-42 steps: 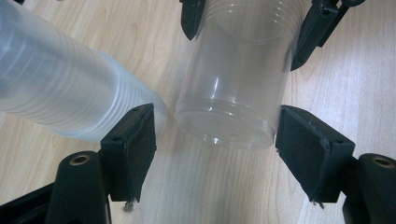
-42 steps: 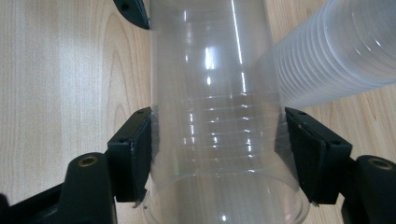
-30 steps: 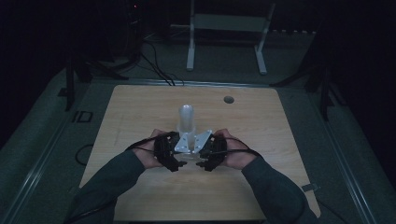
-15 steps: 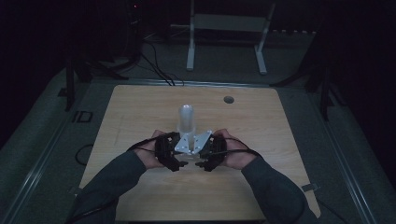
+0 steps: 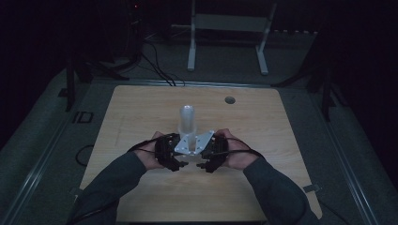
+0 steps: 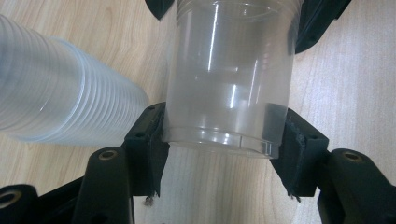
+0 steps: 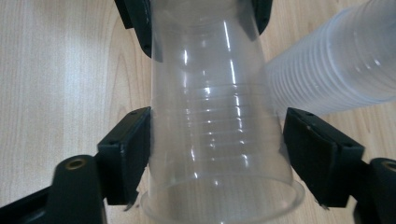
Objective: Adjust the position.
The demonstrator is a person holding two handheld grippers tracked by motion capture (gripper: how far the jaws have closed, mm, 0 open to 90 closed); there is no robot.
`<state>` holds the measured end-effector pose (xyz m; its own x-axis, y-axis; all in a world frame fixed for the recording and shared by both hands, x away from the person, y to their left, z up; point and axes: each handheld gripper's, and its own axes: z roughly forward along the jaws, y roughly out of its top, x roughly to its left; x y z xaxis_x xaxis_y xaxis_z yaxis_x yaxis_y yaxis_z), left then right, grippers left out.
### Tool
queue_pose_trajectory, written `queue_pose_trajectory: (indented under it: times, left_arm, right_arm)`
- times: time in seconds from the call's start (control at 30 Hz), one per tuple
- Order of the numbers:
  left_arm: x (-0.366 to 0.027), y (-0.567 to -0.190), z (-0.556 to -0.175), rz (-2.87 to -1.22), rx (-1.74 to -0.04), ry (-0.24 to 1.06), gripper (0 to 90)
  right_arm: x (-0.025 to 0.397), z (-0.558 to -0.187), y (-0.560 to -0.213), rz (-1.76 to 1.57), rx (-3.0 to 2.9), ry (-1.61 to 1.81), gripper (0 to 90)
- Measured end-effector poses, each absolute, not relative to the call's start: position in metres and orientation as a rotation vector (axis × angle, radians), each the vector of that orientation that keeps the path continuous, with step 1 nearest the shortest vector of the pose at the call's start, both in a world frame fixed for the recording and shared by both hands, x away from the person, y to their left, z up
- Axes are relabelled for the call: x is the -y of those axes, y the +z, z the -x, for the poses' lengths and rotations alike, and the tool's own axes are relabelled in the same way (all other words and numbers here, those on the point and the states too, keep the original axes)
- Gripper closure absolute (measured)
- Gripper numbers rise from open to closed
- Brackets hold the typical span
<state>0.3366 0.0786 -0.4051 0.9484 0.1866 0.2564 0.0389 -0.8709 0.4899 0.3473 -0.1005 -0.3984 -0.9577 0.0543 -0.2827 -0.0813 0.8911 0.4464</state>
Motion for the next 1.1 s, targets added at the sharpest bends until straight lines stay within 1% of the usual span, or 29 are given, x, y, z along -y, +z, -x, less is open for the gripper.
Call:
queue_pose_trajectory:
  times: [0.2,0.37,0.67,1.1]
  left_arm:
    - [-0.082,-0.407,-0.339,-2.599,-0.183,0.408,41.8]
    - [-0.085,-0.41,-0.34,-2.592,-0.196,0.4,41.8]
    - [-0.089,-0.413,-0.342,-2.571,-0.227,0.389,41.8]
    - [-0.096,-0.418,-0.344,-2.49,-0.282,0.376,41.8]
  right_arm:
    - [0.104,-0.346,-0.393,0.016,-2.746,0.721,21.1]
    - [0.108,-0.346,-0.388,0.01,-2.728,0.753,20.2]
    - [0.111,-0.345,-0.381,-0.007,-2.703,0.808,20.3]
    - [0.122,-0.348,-0.369,-0.079,-2.67,0.903,20.6]
